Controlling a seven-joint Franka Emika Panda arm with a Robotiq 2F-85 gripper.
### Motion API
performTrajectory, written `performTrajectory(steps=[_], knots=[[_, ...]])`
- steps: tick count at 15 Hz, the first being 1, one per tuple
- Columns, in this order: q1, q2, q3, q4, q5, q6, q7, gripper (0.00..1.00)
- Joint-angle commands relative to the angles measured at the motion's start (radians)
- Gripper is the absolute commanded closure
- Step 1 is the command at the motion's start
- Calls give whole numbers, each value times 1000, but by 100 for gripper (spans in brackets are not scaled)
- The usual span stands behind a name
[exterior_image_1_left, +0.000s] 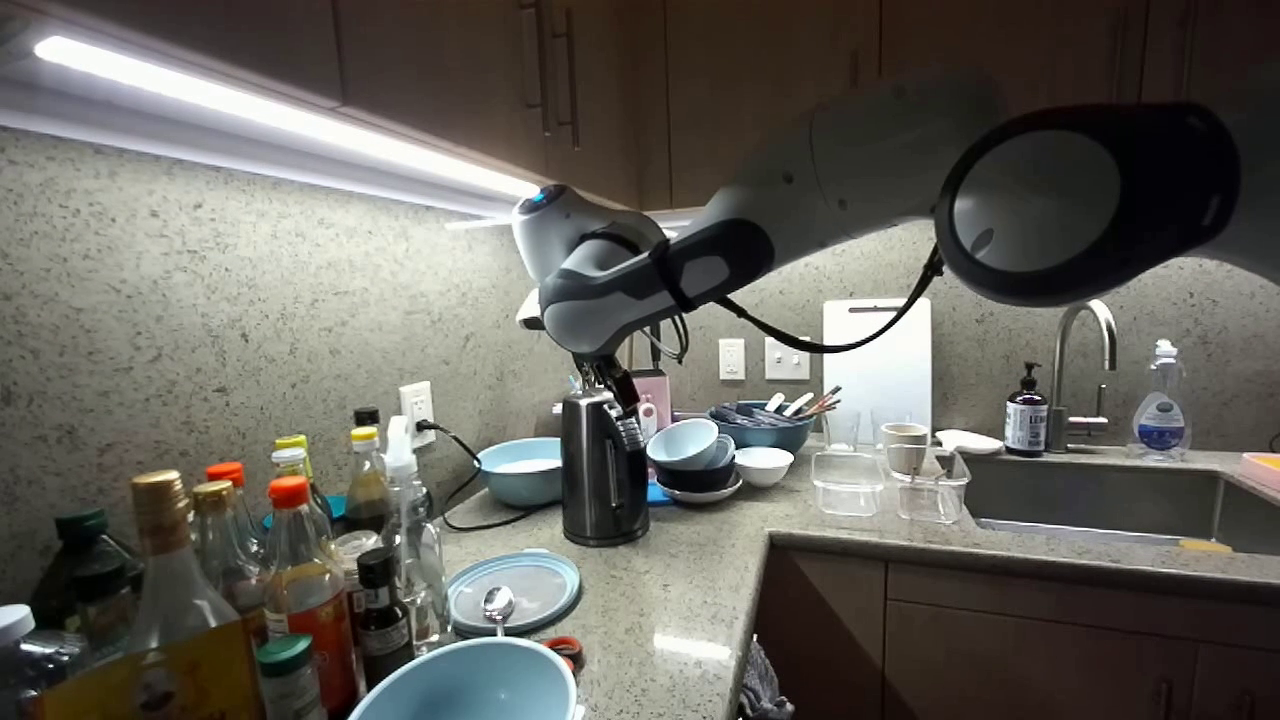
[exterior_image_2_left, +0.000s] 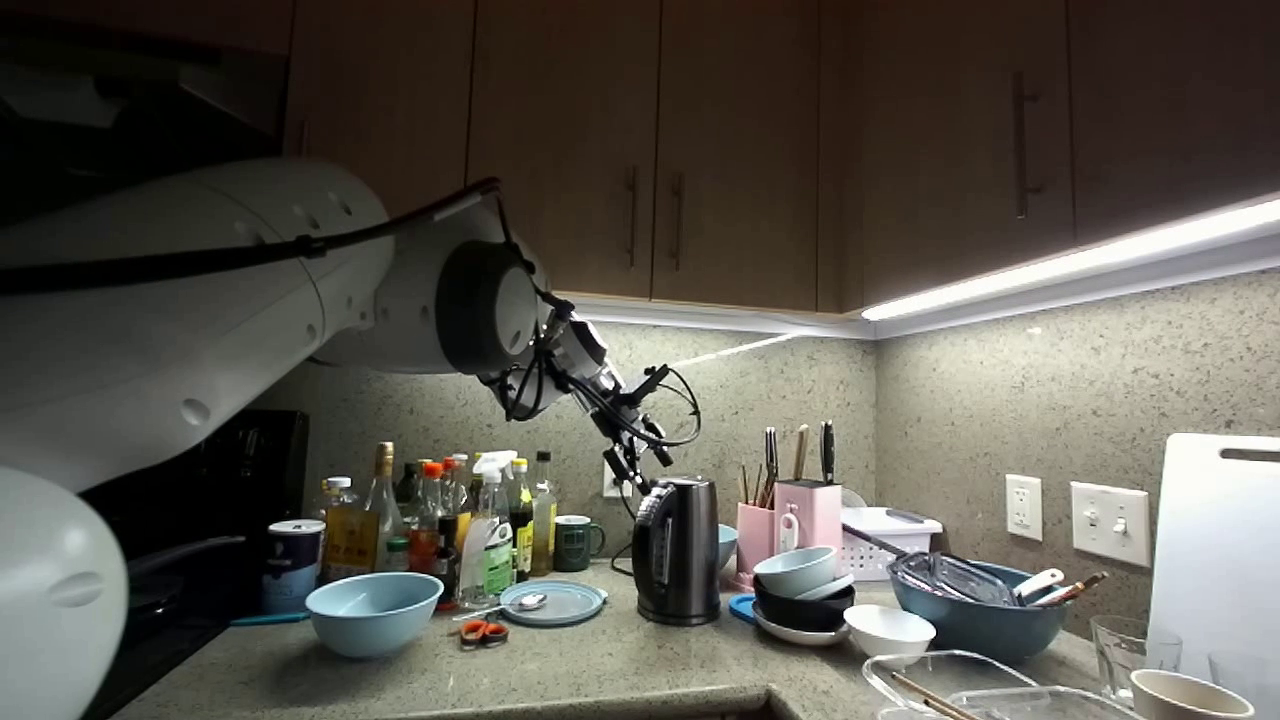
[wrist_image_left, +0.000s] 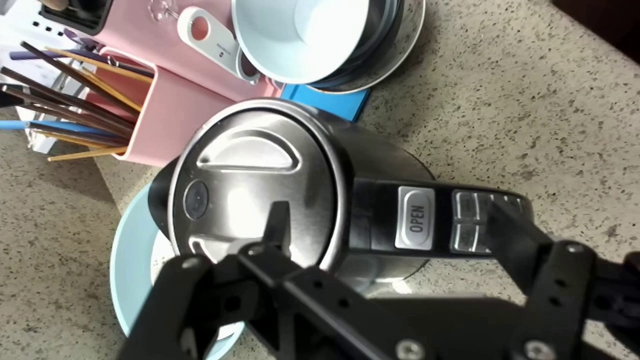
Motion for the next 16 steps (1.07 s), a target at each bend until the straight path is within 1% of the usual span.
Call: performTrajectory(steps=[1,7,11,16], knots=[[16,-5,-11,-16,-4,-32,58,0],[21,28,-18,13,0,-132,94,0],[18,46,-16,40,6,-170,101,0],[24,92,-13,95,5,-186,103,0]])
